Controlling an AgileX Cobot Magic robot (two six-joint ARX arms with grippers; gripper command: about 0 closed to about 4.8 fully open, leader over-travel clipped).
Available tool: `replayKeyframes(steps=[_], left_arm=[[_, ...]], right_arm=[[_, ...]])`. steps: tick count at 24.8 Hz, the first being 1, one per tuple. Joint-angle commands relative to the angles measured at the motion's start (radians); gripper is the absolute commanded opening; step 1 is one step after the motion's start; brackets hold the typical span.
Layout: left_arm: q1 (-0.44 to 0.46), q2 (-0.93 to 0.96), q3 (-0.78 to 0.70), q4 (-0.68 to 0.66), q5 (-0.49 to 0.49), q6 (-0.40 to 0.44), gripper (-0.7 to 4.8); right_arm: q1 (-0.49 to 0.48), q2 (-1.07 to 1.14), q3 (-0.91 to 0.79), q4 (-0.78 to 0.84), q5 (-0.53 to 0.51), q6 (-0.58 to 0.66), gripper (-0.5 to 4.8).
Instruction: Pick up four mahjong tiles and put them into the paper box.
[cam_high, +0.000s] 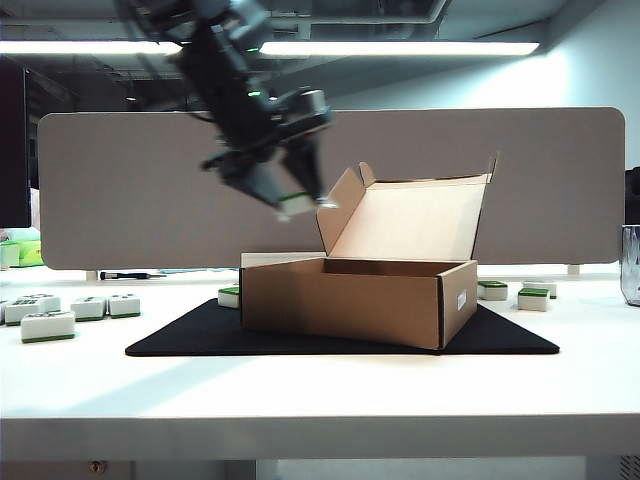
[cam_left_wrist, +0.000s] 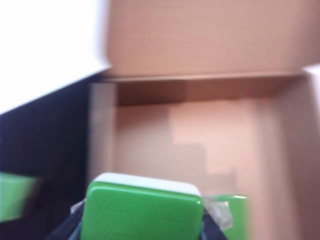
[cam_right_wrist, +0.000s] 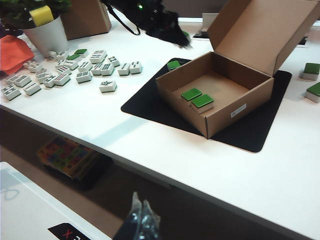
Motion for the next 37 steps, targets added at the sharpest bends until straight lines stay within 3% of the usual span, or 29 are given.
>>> replayKeyframes(steps=[1, 9, 13, 20, 25, 32, 37], left_arm=[[-0.058, 0.018, -0.001, 0.013, 0.000, -0.003, 2.36], [-0.175, 0.088, -0.002, -0.129, -0.177, -0.005, 2.36], [-0.184, 0.114, -0.002, -0.160, -0.175, -0.056, 2.36], [-0.184, 0.127, -0.002, -0.179, -0.172, -0.056, 2.47], [-0.184, 0.127, -0.002, -0.175, -0.172, -0.055, 3.50], [-0.184, 0.121, 0.010, -0.168, -0.172, -0.054, 3.50], [-0.179, 0.084, 0.111, -0.214, -0.177, -0.048, 3.50]], right_arm=[[0.001, -0.012, 0.003, 0.013, -0.003, 0.000, -0.01], [0.001, -0.012, 0.003, 0.012, -0.004, 0.000, -0.01], [0.001, -0.012, 0.003, 0.012, -0.007, 0.000, -0.01], [0.001, -0.012, 0.003, 0.011, -0.007, 0.000, -0.01], [0.001, -0.012, 0.003, 0.011, -0.007, 0.000, -0.01], [0.001, -0.012, 0.003, 0.011, -0.007, 0.000, -0.01], [0.001, -0.012, 0.003, 0.011, -0.006, 0.000, -0.01]])
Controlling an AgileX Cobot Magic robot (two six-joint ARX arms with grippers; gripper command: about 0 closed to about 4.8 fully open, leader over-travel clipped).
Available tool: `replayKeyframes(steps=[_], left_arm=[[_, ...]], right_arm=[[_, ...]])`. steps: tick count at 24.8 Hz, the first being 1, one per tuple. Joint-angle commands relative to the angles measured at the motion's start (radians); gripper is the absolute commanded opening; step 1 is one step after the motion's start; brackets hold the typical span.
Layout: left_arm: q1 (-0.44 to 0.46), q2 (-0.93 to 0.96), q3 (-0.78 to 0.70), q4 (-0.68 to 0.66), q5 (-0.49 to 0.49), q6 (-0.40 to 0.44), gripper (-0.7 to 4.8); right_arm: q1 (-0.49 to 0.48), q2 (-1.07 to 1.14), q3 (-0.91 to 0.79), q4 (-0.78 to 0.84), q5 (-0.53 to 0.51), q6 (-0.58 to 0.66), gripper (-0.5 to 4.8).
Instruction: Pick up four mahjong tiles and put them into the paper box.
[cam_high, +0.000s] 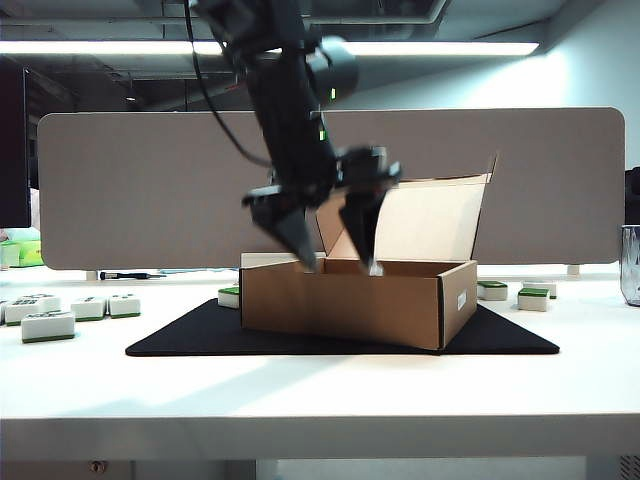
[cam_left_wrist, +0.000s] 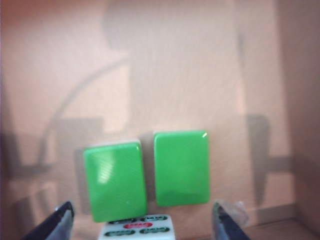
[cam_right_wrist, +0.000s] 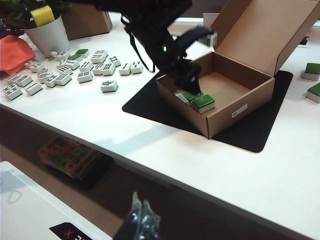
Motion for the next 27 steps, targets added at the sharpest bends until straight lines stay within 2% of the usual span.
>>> replayKeyframes(steps=[1, 3, 5, 7, 8, 11, 13, 16, 20, 23, 27], left_arm=[[0.009, -0.025, 0.090, -0.023, -0.016, 0.006, 3.50], [0.024, -0.026, 0.141, -0.037, -0.043, 0.006, 3.49], [0.077, -0.025, 0.208, -0.037, -0.098, 0.006, 3.49], [0.114, -0.024, 0.214, -0.033, -0.097, 0.006, 3.49], [0.163, -0.021, 0.213, -0.034, -0.096, 0.006, 3.49], [0.248, 0.006, 0.213, -0.034, -0.051, 0.018, 3.49], [0.282, 0.030, 0.213, -0.034, 0.021, 0.072, 3.50], [0.307, 0.074, 0.213, -0.034, 0.090, 0.163, 3.50], [0.307, 0.142, 0.213, 0.013, 0.084, 0.298, 3.50], [0.307, 0.176, 0.213, 0.065, 0.078, 0.299, 3.50], [0.308, 0.183, 0.213, 0.071, 0.025, 0.300, 3.51]], right_arm=[[0.001, -0.012, 0.002, 0.011, -0.003, 0.000, -0.01], [0.001, -0.012, 0.002, 0.012, -0.003, 0.000, -0.01], [0.001, -0.012, 0.002, 0.011, -0.003, 0.000, -0.01], [0.001, -0.012, 0.002, 0.011, -0.003, 0.000, -0.01], [0.001, -0.012, 0.002, 0.011, -0.003, 0.000, -0.01], [0.001, -0.012, 0.002, 0.011, -0.003, 0.000, -0.01], [0.001, -0.012, 0.002, 0.011, -0.003, 0.000, -0.01], [0.001, -0.012, 0.002, 0.011, -0.003, 0.000, -0.01], [0.001, -0.012, 0.002, 0.012, -0.003, 0.000, -0.01], [0.001, -0.012, 0.002, 0.012, -0.004, 0.000, -0.01], [0.001, -0.012, 0.002, 0.012, -0.003, 0.000, -0.01]])
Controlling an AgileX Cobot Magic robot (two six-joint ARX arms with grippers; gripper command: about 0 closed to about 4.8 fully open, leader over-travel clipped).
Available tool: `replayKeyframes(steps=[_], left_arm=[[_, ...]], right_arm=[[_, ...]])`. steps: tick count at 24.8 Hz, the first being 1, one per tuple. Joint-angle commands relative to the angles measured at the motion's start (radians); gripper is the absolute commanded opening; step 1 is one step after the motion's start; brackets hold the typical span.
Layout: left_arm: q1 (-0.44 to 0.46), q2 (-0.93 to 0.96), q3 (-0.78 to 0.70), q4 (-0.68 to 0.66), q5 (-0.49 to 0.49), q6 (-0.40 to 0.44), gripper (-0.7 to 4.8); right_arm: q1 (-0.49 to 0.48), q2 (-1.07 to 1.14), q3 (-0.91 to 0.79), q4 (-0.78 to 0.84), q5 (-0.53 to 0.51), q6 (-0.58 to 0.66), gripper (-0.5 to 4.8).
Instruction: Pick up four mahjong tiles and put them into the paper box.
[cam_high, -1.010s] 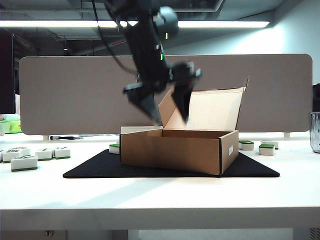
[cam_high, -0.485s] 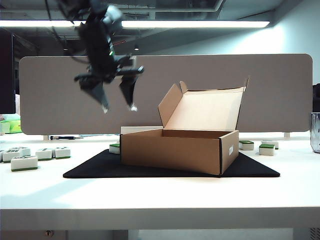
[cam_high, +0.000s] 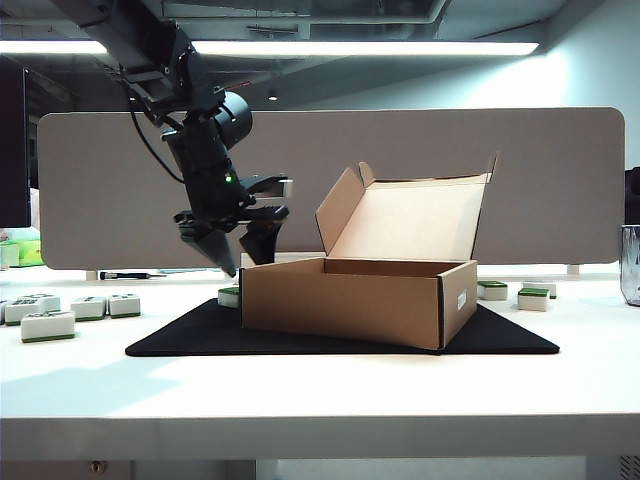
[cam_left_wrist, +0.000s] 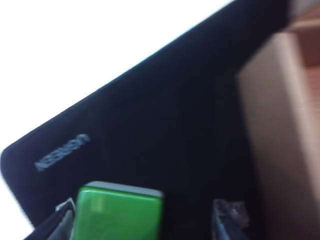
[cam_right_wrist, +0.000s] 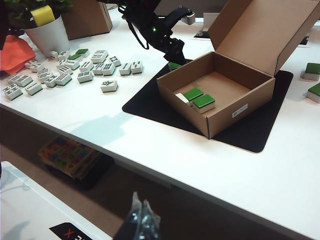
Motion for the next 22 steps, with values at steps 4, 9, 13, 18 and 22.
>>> replayKeyframes(steps=[4, 9, 13, 18, 22], left_arm=[[0.000, 0.003, 0.003, 0.019, -0.043, 0.005, 3.51], [0.002, 0.034, 0.003, -0.008, -0.046, 0.005, 3.51], [0.004, 0.036, 0.003, -0.004, -0.045, 0.004, 3.50], [0.004, 0.042, 0.003, -0.023, -0.045, 0.001, 3.33], [0.004, 0.050, 0.004, -0.040, -0.043, 0.000, 2.14]], right_arm=[[0.001, -0.012, 0.003, 0.012, -0.003, 0.000, -0.01], [0.001, -0.012, 0.003, 0.012, -0.003, 0.000, -0.01], [0.001, -0.012, 0.003, 0.012, -0.003, 0.000, -0.01], [0.001, -0.012, 0.003, 0.012, -0.003, 0.000, -0.01], [0.001, -0.012, 0.003, 0.012, -0.002, 0.000, -0.01]])
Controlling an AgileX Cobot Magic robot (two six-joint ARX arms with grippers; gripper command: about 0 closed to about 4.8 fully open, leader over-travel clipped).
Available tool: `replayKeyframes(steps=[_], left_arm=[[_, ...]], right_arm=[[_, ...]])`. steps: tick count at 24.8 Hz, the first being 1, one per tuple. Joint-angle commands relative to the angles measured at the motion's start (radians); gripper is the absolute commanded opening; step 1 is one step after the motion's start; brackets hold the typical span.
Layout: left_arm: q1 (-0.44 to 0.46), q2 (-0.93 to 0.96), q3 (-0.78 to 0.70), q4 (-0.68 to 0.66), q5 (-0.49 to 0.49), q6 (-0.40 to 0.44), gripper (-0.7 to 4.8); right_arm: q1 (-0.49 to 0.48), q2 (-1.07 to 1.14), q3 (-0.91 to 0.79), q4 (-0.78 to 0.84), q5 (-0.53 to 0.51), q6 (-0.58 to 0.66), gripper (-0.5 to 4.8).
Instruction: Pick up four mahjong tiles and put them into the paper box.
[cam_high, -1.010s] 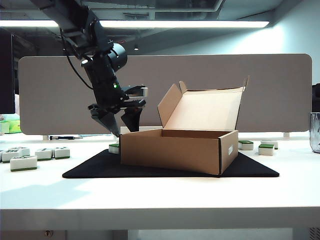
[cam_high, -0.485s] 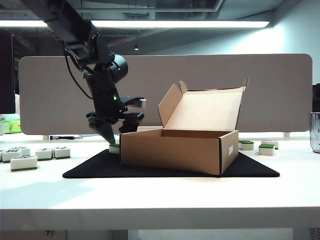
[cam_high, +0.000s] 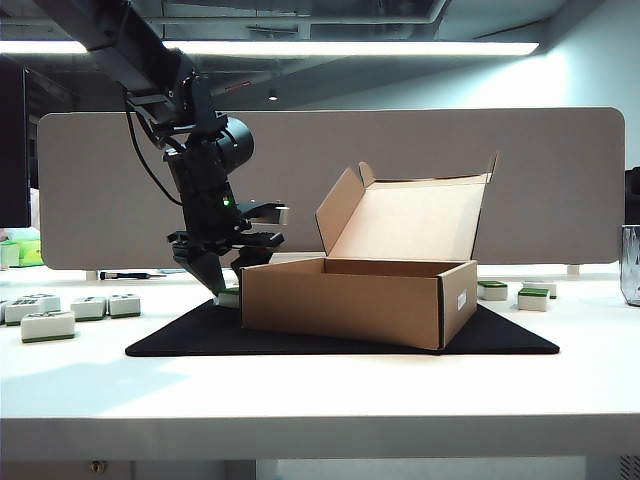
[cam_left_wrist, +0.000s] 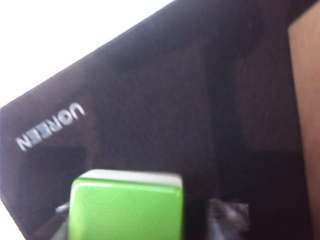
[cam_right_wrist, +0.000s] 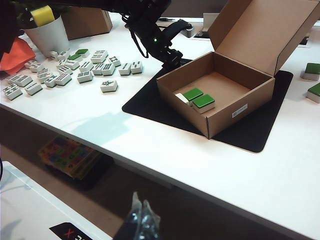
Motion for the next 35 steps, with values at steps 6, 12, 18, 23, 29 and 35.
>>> replayKeyframes(steps=[6, 12, 18, 23, 29, 35], left_arm=[[-0.003, -0.037, 0.010, -0.017, 0.001, -0.026, 2.01], [-0.016, -0.151, 0.010, 0.006, 0.136, -0.178, 2.01], [-0.091, -0.184, 0.010, 0.004, 0.182, -0.210, 2.01], [-0.185, -0.167, 0.009, 0.019, 0.164, -0.196, 2.01], [-0.269, -0.080, 0.009, 0.074, -0.017, -0.172, 2.01], [-0.264, -0.014, 0.009, 0.086, -0.021, -0.184, 2.01]], right_arm=[[0.001, -0.012, 0.002, 0.012, -0.003, 0.000, -0.01], [0.001, -0.012, 0.002, 0.013, -0.002, 0.000, -0.01], [0.001, -0.012, 0.002, 0.012, -0.002, 0.000, -0.01], [0.001, -0.012, 0.002, 0.012, -0.002, 0.000, -0.01], [0.001, -0.012, 0.002, 0.010, -0.003, 0.000, -0.01], [0.001, -0.012, 0.002, -0.029, -0.003, 0.000, -0.01]])
